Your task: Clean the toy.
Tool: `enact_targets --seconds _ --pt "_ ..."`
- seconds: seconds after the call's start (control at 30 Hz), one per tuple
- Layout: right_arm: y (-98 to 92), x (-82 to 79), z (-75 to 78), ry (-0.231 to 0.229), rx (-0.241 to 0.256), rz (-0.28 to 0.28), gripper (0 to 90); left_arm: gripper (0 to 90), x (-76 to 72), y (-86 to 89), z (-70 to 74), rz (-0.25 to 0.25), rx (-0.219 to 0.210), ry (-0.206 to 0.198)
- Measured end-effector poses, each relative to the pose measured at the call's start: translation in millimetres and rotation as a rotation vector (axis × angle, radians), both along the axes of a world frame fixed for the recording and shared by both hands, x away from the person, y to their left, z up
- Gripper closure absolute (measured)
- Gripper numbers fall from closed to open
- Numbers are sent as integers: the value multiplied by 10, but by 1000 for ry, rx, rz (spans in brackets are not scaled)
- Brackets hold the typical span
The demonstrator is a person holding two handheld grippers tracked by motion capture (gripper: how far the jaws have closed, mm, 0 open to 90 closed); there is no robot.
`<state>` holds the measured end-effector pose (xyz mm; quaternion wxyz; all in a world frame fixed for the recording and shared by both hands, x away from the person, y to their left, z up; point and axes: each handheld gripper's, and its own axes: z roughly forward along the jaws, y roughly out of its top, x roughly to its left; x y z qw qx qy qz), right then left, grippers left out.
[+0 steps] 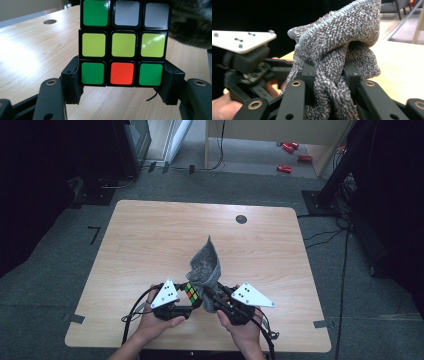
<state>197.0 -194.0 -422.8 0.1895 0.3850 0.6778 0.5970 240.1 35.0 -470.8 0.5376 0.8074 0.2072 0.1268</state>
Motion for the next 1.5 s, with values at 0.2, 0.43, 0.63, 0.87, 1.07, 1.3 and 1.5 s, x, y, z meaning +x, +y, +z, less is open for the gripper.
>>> enact_targets --seconds 0.2,0.43,0.63,0.87,1.07,1.3,1.5 --pt "-93 68 -36 49 14 -44 698 344 -9 33 29 1 -14 -22" --pt "-108 66 -22 65 31 -34 697 344 1 29 18 -6 -15 -14" --pt "-22 27 13 22 1 3 695 344 -30 1 18 -9 -1 -29" --pt "-152 84 -31 60 19 -56 696 344 5 68 53 -1 -37 -17" --pt "11 -9 28 5 -6 11 696 344 -31 -18 -2 -15 -6 -13" --pt "-132 69 -21 44 8 -58 696 344 -13 64 70 4 -35 -29" --pt "-68 27 4 32 10 -34 697 344 13 70 37 9 -40 -2"
